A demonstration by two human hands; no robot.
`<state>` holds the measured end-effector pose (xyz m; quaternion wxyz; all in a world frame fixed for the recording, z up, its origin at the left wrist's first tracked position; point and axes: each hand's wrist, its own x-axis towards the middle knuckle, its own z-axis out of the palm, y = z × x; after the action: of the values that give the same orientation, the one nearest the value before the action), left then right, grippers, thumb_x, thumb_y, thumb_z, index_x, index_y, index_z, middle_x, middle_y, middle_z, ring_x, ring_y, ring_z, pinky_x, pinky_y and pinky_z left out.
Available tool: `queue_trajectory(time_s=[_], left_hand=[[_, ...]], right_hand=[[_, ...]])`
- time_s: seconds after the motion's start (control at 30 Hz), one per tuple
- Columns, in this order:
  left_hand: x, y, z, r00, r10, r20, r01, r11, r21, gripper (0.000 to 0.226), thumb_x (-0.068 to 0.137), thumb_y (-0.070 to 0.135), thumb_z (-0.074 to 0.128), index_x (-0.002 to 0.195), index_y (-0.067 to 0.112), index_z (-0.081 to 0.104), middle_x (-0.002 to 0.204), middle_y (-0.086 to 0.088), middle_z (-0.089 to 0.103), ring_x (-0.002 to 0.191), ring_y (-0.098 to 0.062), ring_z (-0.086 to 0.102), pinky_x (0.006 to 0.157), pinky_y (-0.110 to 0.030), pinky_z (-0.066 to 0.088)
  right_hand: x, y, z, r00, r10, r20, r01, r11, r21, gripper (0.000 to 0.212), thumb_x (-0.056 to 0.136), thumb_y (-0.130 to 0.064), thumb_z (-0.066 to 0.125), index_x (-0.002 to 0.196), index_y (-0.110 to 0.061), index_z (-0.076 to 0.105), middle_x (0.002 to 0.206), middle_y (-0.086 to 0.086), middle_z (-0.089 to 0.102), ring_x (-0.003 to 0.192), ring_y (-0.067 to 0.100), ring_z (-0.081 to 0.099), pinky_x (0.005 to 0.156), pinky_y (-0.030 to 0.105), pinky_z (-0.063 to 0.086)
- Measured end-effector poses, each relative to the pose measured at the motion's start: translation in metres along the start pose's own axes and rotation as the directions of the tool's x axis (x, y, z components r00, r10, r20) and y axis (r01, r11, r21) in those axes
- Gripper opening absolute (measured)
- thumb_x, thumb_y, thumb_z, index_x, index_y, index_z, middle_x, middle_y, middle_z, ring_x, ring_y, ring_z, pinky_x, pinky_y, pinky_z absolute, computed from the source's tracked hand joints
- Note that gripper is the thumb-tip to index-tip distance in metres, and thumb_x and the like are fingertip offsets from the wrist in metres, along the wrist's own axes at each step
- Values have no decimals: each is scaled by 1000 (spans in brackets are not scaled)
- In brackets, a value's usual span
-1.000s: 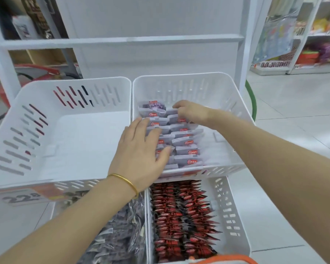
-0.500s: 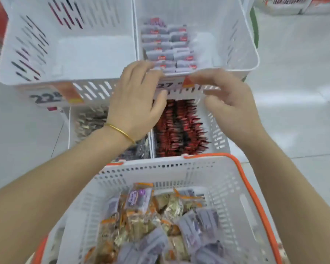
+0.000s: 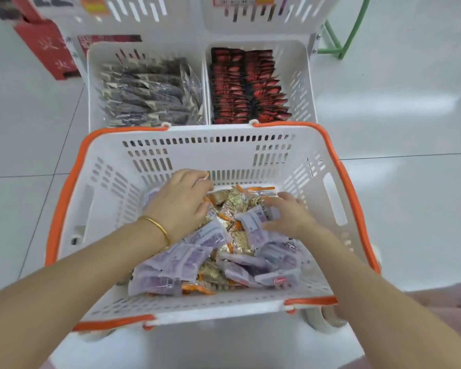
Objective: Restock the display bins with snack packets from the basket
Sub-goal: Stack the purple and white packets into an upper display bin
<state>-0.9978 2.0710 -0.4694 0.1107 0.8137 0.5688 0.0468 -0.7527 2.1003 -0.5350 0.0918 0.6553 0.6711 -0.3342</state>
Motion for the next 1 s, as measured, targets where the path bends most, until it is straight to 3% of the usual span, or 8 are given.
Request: queue_trajectory(time_s=[0.13, 0.27, 0.33, 0.5, 0.77, 1.0], left_hand=[[-6, 9, 2, 1000, -14, -4, 14, 999, -53, 30, 95, 21, 47, 123, 12, 56, 142, -8, 41, 135, -26, 26, 112, -32, 15], [0, 17, 0, 999, -46, 9, 47, 995, -92, 33, 97, 22, 43, 127, 15, 53, 142, -4, 39, 134, -21, 24, 110, -28, 16], [5, 21, -1, 998, -63, 20, 65, 992, -106, 34, 97, 22, 42, 129, 14, 50, 142, -2, 39, 134, -21, 23, 109, -27, 16], [15, 30, -1, 997, -64, 38, 69, 987, -148, 35, 96, 20, 43, 130, 14, 49, 139, -1, 39, 132, -19, 22, 106, -24, 18], [13, 36, -1, 998, -50, 48, 58, 984, -168, 36, 95, 20, 45, 130, 15, 49, 138, -1, 40, 132, -18, 23, 107, -24, 17], [8, 36, -5, 997, -57, 56, 67, 980, -190, 35, 95, 20, 45, 130, 15, 49, 137, 0, 41, 131, -17, 22, 104, -21, 16]], right_hand=[[-4, -4, 30, 989, 148, 29, -145, 986, -88, 85, 75, -74, 53, 141, -26, 32, 157, 6, -5, 139, 43, 8, 108, 54, 29], [6, -8, 49, 980, 200, 16, -196, 971, -138, 103, 67, -85, 46, 148, -33, 10, 156, 7, -22, 139, 50, 7, 104, 59, 33], [10, -7, 51, 982, 186, 27, -180, 975, -132, 105, 65, -85, 48, 149, -35, 8, 155, 7, -25, 139, 51, 5, 106, 59, 32], [14, -6, 57, 981, 193, -12, -193, 978, -78, 95, 67, -78, 56, 144, -37, 20, 156, 6, -21, 139, 48, 8, 107, 57, 30], [15, -1, 60, 968, 122, -220, -125, 992, 2, 52, 76, -52, 65, 122, -29, 54, 146, 8, 18, 119, 39, 36, 100, 46, 38], [9, 4, 57, 959, 58, -279, -27, 993, 115, 34, 82, -38, 65, 115, -33, 65, 152, 2, 17, 119, 38, 38, 98, 35, 37]])
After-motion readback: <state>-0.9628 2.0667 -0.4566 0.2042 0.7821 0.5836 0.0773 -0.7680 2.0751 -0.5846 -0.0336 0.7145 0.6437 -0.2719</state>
